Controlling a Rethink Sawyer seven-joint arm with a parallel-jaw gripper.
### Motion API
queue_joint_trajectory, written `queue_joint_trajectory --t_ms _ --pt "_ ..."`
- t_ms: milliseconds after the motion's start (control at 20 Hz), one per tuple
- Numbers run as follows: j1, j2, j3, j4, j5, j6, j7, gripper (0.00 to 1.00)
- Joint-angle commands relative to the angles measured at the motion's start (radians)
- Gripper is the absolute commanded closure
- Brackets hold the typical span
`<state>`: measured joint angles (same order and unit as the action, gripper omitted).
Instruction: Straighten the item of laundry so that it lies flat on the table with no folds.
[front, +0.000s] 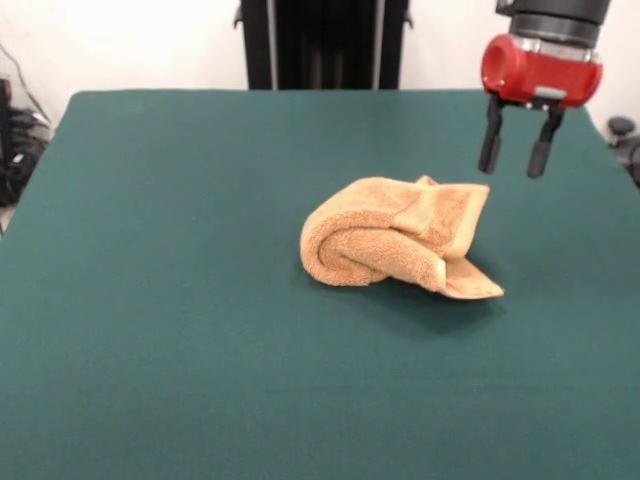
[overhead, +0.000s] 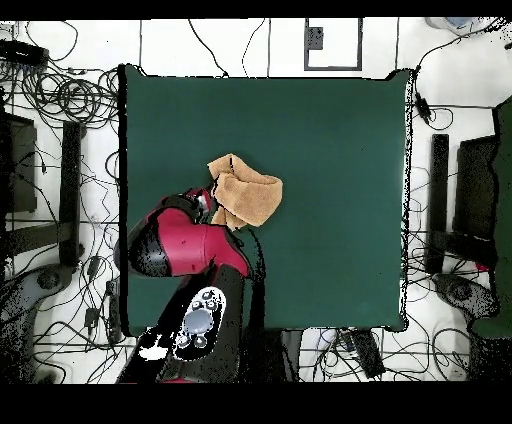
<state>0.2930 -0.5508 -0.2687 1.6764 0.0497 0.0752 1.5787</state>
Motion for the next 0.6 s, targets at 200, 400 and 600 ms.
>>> queue_joint_trajectory --t_ms 200,400,600 --pt "0.004 0.163 0.053 -0.102 0.003 0.06 0.135 0.0" --pt "0.015 0.177 0.04 -0.117 0.002 0.077 0.138 0.0" --pt "0.029 0.191 0.019 -0.14 0.01 0.161 0.134 0.0"
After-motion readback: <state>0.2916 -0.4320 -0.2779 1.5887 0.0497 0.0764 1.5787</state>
